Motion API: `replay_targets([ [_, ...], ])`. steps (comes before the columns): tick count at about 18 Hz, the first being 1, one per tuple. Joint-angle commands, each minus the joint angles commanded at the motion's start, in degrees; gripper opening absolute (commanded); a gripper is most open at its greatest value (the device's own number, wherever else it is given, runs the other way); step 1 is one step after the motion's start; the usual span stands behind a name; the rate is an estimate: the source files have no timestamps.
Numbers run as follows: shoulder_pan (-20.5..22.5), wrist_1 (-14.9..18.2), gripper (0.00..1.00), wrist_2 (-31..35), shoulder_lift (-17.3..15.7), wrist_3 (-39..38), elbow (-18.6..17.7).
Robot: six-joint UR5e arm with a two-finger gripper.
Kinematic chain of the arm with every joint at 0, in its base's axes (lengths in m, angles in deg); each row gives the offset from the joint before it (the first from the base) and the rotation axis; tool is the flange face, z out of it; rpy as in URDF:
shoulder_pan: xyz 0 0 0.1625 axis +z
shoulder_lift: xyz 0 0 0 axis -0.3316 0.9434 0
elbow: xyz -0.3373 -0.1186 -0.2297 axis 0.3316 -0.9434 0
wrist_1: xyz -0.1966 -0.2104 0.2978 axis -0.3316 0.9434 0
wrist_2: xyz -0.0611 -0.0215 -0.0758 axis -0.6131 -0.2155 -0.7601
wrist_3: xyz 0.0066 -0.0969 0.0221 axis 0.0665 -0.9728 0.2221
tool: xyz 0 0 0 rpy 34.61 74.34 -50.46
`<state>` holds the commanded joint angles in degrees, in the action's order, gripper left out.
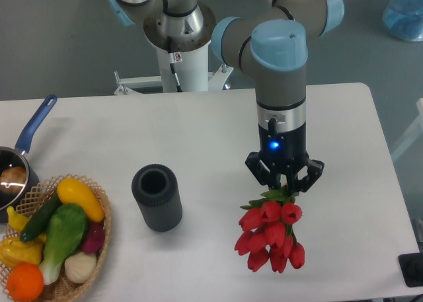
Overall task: Insert the flowers into the vase
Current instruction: 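Carry the held red tulip bunch toward the black vase, then swing the tulips over the vase and tilt stems into its opening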
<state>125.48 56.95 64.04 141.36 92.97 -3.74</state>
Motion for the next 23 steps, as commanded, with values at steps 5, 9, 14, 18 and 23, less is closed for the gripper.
replay_targets([
  [5,0.35,-0.18,0.30,0.00,0.00,-1.13,0.62],
  [9,0.26,-0.44,0.30,0.00,-0.53,-3.59,0.09],
  [14,0.18,-0.88,0.30,-4.11,-2.63,-6.06,0.09],
  [18,-1.31,-2.02,0.30,-7.03,-4.66,-8.60,0.09],
  [23,-5.27,-4.22,0.30,-7.21,-5.97,-11.07,0.35],
])
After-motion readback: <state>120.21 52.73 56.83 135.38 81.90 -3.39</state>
